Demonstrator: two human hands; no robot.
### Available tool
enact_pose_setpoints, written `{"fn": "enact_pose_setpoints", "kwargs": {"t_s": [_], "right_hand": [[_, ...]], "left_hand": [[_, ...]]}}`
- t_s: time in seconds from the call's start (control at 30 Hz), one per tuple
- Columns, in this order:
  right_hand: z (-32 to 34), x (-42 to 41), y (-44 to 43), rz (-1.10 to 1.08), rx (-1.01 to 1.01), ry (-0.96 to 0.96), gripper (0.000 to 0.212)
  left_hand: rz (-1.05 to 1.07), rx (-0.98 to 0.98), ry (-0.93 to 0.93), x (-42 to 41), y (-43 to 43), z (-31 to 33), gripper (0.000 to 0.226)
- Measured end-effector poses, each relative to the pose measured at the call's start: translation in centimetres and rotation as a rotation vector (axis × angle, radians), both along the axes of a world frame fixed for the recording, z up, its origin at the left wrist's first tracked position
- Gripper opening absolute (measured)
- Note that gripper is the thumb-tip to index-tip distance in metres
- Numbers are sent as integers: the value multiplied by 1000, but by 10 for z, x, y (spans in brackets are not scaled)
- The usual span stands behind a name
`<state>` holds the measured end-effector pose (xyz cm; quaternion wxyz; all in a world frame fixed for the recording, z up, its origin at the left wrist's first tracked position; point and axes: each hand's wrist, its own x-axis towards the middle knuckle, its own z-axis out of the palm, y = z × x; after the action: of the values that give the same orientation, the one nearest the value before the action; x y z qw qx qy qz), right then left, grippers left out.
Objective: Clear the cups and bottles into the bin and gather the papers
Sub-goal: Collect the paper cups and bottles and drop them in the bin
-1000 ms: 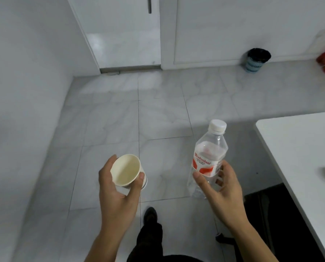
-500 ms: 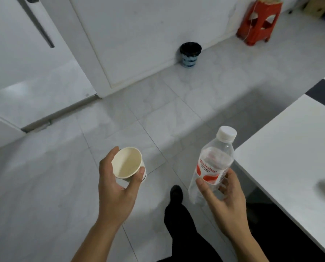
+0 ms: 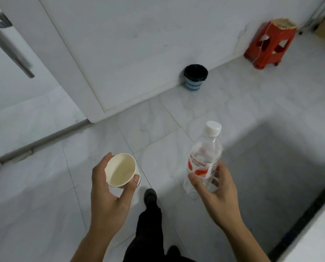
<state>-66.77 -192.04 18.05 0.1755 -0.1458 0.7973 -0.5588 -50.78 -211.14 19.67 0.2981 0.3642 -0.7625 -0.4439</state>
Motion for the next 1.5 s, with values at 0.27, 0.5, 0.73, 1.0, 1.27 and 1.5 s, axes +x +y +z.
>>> {"fn": "enact_pose_setpoints", "kwargs": {"t_s": [0.27,0.5,0.73,1.0,1.27,1.5], "right_hand": [[-13,-187,-147,-155,32,-12,66],[13,-338,-235,-312,2,31,66],[-27,-510,-304,-418,-39,-17,63],[-14,-741,-389,-381,-27,-25,65],[-21,-920,-464,-381,35,-50,60],[-46,-1051,-518,-579,63,-184,64]], "left_hand": [[-91,54,46,-211,-171,-19,74],[-311,2,63,-412,-277,19,73],[-417,-30,19,-606,-341,-12,72],[-418,-34,1,-821,-415,14,68],[-416,49,-28,-996,-491,-10,68],[-618,149,-119,-1156,-544,-45,70]]}}
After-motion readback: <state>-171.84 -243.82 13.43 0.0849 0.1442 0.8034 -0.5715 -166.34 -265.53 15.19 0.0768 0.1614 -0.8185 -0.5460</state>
